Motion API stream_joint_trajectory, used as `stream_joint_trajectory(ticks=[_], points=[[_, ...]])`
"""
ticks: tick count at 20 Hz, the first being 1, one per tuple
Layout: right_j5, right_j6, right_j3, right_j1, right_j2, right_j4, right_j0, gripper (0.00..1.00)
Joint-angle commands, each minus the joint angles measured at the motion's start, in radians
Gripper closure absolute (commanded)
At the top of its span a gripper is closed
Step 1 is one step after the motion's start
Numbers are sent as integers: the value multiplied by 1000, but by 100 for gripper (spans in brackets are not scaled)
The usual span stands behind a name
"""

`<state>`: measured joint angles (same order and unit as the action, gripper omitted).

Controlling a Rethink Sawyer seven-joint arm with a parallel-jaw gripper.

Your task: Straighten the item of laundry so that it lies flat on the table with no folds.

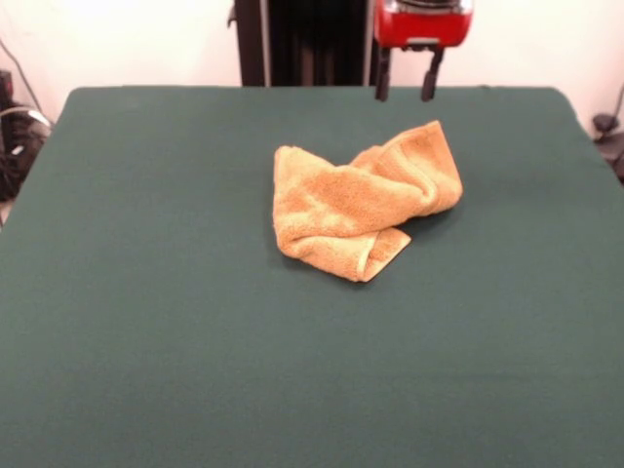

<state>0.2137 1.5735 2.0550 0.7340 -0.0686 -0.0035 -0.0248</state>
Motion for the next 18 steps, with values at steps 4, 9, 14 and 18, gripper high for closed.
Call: stream_joint_trajectory(ticks=[4,9,14,18], points=[[91,19,10,19,134,-85,-96,0],[106,43,-24,-3,157,-95,-94,0],[147,69,-85,-35,144,-85,-58,0],[175,79,-125,-57,130,-79,-33,0]])
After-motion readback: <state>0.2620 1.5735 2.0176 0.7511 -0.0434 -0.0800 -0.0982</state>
